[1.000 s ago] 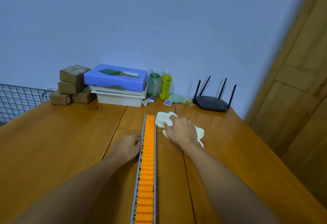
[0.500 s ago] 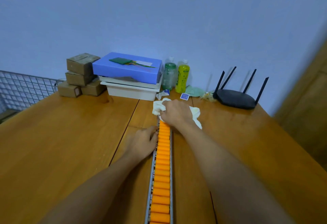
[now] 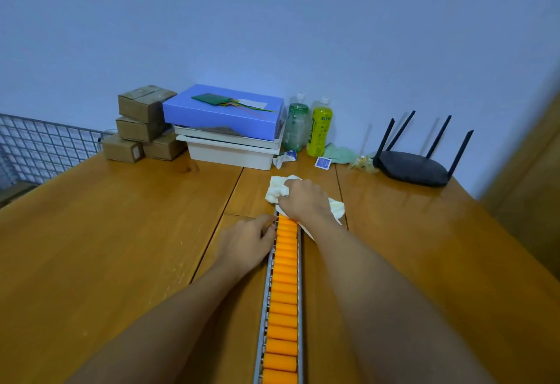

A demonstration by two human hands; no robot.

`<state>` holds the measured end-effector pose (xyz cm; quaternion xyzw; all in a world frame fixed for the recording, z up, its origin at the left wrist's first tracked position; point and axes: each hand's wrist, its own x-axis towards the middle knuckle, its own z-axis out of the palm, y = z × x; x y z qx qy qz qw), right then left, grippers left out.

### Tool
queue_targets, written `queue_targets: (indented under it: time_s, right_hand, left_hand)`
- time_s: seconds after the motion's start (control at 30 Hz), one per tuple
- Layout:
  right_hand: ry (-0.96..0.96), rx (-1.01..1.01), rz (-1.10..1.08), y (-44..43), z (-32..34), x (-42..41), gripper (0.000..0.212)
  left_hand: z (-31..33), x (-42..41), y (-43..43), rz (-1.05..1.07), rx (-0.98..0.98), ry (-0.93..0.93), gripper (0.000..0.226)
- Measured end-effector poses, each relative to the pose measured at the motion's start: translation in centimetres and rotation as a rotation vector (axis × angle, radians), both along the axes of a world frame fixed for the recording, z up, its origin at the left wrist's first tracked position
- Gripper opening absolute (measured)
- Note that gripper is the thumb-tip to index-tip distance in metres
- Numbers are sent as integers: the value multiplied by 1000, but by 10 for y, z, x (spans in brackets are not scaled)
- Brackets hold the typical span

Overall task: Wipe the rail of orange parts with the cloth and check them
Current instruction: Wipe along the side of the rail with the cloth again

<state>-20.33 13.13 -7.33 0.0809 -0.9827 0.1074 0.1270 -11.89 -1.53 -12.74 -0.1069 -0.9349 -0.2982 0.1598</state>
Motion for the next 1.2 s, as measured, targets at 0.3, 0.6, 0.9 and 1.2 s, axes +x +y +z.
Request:
queue_targets:
  time_s: [0.3, 0.6, 0.9, 1.2]
  right_hand:
    - [-70, 85, -106, 41, 6, 12, 38]
    - [37, 68, -85, 36, 23, 30, 26]
    - [104, 239, 119, -36, 31, 48, 33]
    - [24, 116, 55, -23, 6, 52, 26]
  left_hand:
    - [-1, -1, -1, -6, -2, -17, 35]
    - [-6, -7, -3, 73, 88, -59, 35]
    - [-5, -8, -2, 113, 63, -100, 39]
    - [-5, -8, -3, 79, 47, -88, 41]
